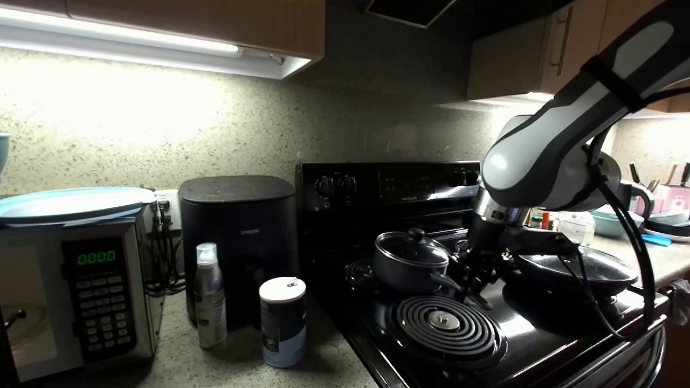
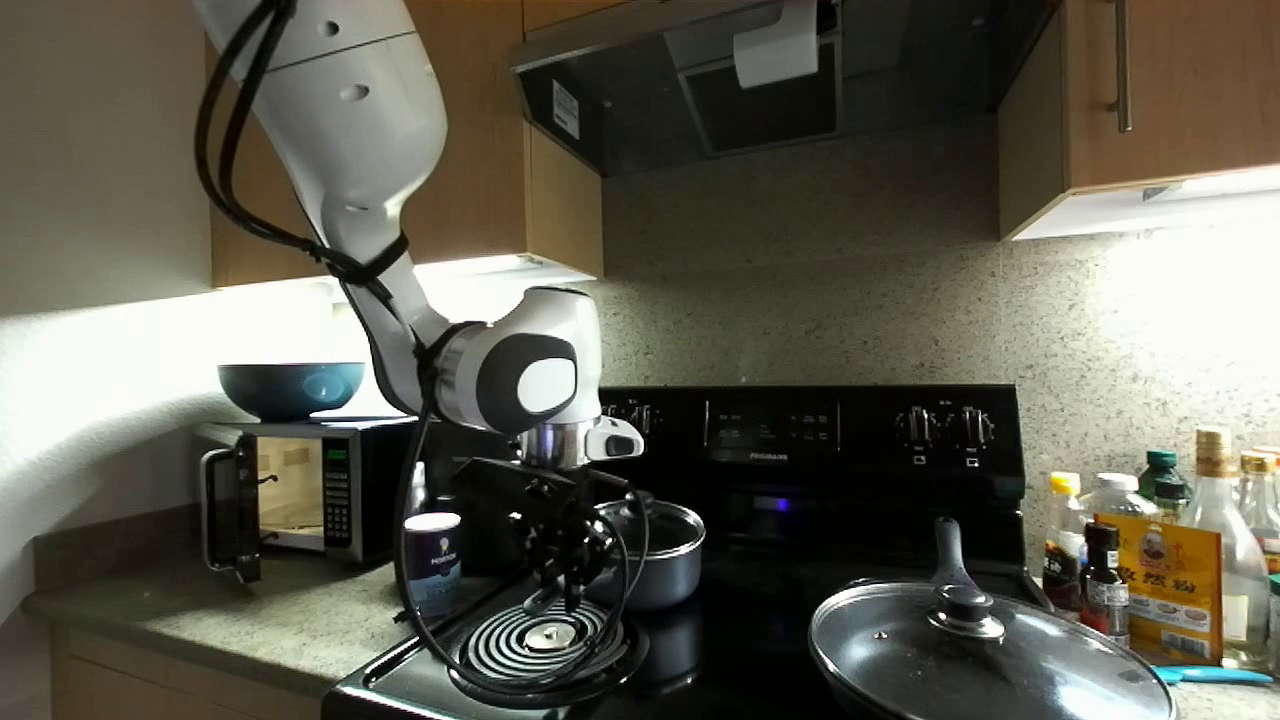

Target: Move the black pot forwards.

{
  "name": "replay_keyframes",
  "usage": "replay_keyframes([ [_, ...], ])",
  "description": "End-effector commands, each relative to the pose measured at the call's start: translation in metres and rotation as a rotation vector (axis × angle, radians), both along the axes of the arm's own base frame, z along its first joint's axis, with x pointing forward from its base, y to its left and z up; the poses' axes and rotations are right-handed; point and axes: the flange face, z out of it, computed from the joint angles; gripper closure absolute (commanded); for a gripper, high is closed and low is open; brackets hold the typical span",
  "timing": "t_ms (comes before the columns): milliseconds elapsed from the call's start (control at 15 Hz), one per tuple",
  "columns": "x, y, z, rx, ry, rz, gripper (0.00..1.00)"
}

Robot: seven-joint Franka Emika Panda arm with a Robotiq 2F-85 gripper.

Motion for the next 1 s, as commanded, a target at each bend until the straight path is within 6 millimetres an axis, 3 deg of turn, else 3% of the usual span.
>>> replay_keyframes([
  [0,-0.044,0.006,0.001,-0.010,0.073,0.035,0.89],
  [200,-0.061,0.009,0.007,-0.004,0.054,0.028,0.89],
  [267,-0.034,0.005,0.003,0.001,0.039,0.019,0.68],
  [400,-0.045,0.006,0.008,0.001,0.034,0.024,0.68],
  [667,-0.049,0.007,0.010,0.000,0.031,0.024,0.68],
  [733,-0.052,0.008,0.009,-0.005,0.027,0.033,0.89],
  [933,-0.072,0.012,0.004,-0.020,0.025,0.069,0.89],
])
